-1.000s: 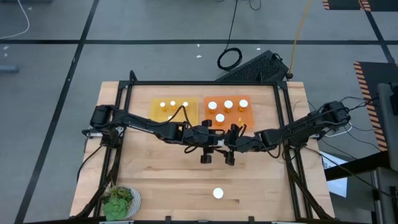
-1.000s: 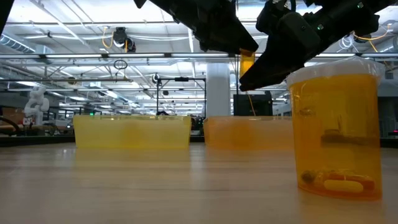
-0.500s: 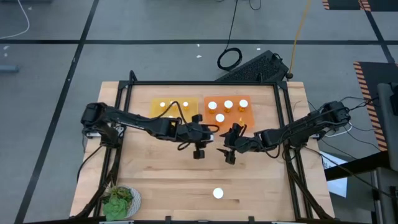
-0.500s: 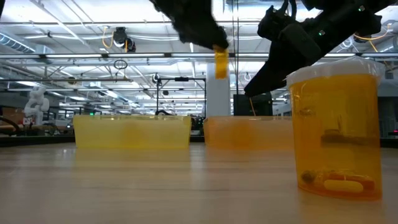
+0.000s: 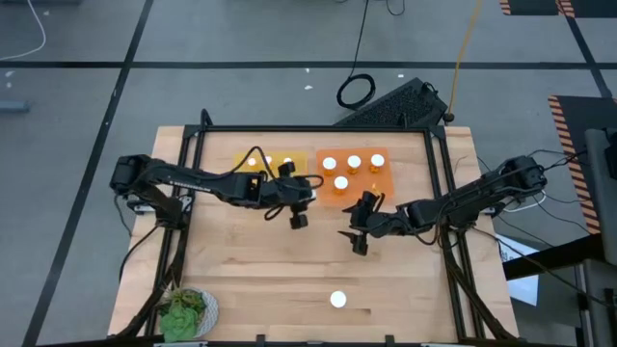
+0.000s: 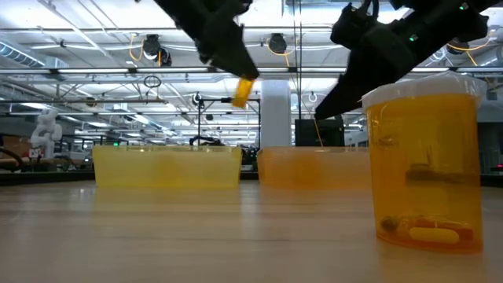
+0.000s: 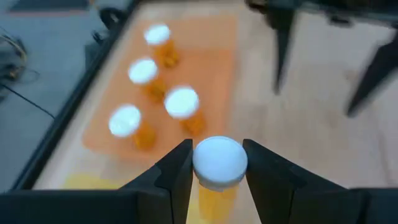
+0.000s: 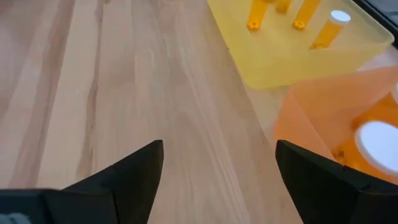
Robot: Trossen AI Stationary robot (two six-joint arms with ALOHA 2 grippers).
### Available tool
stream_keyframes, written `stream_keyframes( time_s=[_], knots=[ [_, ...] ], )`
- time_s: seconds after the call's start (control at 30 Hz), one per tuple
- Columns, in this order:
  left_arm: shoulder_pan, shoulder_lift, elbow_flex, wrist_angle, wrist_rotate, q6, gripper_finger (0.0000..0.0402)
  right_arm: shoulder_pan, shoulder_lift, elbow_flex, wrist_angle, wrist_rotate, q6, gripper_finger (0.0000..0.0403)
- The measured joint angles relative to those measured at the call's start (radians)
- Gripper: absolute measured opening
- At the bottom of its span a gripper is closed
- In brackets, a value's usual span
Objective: Pick and place medicine bottles into bin by pill shape (circle, oval)
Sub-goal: Put the small orange pill bottle into the yellow bin
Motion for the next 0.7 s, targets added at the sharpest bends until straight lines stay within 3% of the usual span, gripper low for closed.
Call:
stream_keyframes(
  time_s=[0.37,0.43,0.7],
  knots=[
    [0.135,-0.084,-0.239,0.138,0.013,-0.035,0.0140,0.002,-0.036,-0.039,0.037,0.001,-0.001,0.0306],
    [0.156,-0.083,-0.264,0.223,0.013,-0.047,0.0140,0.003,-0.045,-0.045,0.034,0.000,-0.003,0.0306],
    [0.221,-0.109,-0.351,0.265,0.048,-0.085,0.0140,0.007,-0.046,-0.044,0.049,0.000,-0.010,0.0306]
  ],
)
